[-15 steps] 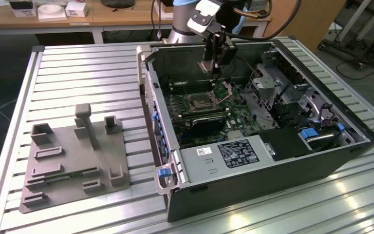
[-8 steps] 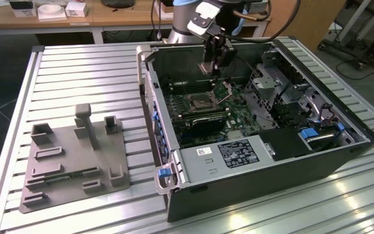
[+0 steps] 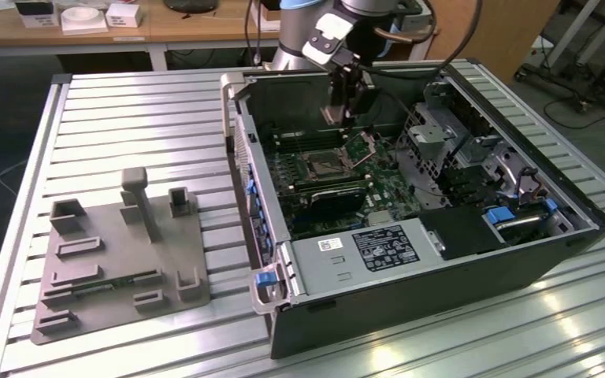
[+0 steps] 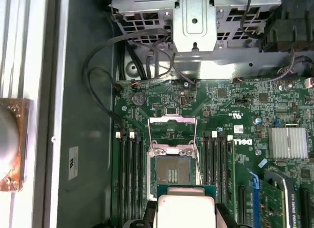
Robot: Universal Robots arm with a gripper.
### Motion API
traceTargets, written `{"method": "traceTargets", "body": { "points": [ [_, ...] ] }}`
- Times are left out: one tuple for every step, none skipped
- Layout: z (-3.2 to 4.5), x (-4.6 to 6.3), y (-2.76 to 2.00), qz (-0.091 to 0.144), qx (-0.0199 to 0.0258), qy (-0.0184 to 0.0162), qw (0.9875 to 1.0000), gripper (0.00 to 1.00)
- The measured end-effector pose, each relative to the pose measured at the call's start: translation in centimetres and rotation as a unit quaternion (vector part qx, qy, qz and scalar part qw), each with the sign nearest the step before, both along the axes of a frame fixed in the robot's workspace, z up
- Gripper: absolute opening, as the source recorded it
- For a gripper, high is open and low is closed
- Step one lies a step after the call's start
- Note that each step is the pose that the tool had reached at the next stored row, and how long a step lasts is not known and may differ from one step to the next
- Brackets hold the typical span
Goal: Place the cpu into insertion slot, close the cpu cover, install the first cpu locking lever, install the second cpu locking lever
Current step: 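Place the cpu into insertion slot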
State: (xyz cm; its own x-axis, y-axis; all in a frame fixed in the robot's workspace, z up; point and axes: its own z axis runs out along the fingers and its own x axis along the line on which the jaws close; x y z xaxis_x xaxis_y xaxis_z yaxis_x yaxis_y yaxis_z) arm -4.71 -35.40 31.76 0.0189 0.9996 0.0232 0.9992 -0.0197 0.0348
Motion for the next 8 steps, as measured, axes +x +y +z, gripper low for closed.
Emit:
{"method": "traceTargets", "body": {
  "points": [
    [-0.17, 0.0, 0.06, -0.004, -0.0001, 0.0002, 1.0, 0.54],
    [-0.34, 0.0, 0.16, -0.005, -0.0002, 0.0004, 1.0, 0.54],
    [-0.53, 0.0, 0.27, -0.006, -0.0001, 0.0005, 1.0, 0.54],
    [-0.72, 0.0, 0.38, -0.006, 0.0, 0.0005, 1.0, 0.54],
    [-0.9, 0.1, 0.48, -0.006, 0.0, 0.0007, 1.0, 0.54],
    [-1.09, 0.1, 0.58, -0.006, 0.0, 0.001, 1.0, 0.54],
    [-1.28, 0.1, 0.66, -0.006, 0.0, 0.0012, 1.0, 0.54],
    [-1.45, 0.1, 0.74, -0.007, 0.0, 0.0015, 1.0, 0.54]
  ]
}}
